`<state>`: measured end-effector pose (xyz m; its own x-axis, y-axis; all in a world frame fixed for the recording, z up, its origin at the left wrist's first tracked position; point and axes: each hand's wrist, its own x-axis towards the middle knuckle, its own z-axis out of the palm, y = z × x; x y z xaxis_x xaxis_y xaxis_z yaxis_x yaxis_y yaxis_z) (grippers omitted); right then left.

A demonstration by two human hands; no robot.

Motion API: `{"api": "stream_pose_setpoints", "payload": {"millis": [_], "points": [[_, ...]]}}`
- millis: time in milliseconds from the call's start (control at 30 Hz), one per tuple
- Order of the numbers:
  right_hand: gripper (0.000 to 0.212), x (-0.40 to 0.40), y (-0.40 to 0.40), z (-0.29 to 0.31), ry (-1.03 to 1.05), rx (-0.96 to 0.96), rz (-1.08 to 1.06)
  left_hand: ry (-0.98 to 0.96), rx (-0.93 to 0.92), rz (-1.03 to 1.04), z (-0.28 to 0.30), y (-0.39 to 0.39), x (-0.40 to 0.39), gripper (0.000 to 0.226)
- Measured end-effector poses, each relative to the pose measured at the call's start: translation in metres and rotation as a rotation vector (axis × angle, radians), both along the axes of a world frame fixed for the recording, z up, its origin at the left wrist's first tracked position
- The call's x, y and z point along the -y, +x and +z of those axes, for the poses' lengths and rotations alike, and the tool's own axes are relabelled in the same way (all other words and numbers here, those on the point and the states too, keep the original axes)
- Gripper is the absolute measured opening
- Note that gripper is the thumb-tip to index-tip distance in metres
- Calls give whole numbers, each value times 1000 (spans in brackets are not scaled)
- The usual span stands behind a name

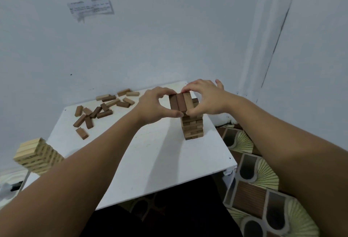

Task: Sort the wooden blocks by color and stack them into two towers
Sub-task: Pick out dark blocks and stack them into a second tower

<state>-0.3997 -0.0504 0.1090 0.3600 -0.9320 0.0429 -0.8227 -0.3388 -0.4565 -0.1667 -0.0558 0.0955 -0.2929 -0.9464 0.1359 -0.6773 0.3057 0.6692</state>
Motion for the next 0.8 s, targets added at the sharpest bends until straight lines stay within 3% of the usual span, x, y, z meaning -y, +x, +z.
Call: {"api": "stream_pose_setpoints", "payload": {"millis": [800], "points": [[65,29,-34,-11,230,60,16,183,-59,-35,-16,-27,25,55]]}}
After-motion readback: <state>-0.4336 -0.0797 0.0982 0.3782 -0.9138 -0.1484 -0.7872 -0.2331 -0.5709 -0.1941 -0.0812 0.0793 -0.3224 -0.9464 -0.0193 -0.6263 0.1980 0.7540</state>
